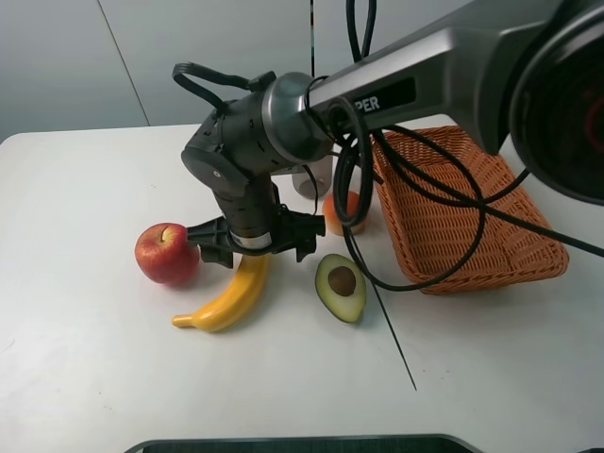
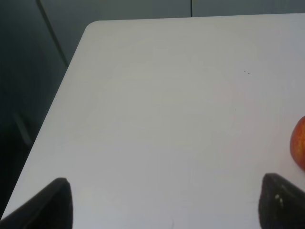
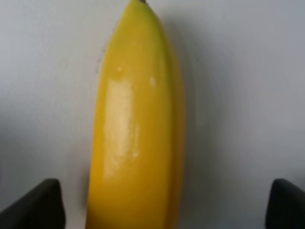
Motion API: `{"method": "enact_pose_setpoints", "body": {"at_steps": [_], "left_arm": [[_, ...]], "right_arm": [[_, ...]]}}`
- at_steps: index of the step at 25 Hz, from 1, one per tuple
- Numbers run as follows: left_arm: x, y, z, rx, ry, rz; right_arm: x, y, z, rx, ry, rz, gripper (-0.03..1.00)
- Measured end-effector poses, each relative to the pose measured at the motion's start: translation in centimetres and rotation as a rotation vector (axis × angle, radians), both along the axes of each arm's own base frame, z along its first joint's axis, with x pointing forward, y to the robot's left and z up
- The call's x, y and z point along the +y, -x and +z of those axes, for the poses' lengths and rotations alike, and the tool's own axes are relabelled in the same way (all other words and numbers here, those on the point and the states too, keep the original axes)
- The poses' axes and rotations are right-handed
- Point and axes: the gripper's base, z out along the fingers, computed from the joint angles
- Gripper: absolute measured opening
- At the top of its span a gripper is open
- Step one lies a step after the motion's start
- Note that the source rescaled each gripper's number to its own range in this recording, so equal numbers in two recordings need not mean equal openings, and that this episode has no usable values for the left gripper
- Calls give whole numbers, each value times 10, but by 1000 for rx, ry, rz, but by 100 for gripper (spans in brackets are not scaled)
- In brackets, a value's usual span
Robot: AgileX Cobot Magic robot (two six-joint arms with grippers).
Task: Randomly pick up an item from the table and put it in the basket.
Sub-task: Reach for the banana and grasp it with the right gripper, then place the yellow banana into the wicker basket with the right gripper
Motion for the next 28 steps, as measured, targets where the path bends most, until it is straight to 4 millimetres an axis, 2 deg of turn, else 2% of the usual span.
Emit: {"method": "enact_pose_setpoints", "body": {"at_steps": [3,4,10,14,15,16,18,28], "left_arm": [[0,0,0,0,0,0],[0,0,0,0,0,0],[0,0,0,0,0,0],[0,0,0,0,0,0],[0,0,0,0,0,0],[0,0,0,0,0,0],[0,0,0,0,0,0],[0,0,0,0,0,0]], "right_arm": [[0,0,0,-2,-4,1,61],[0,0,0,-2,-4,1,58],[1,-1,-2,-6,-12,9,55],[2,1,-10,21,-7,8,52],[2,2,-12,31,-9,3,46],[2,2,-12,33,-10,1,33],[2,3,-12,40,-5,2,0],[1,3,-12,43,3,18,2]]}}
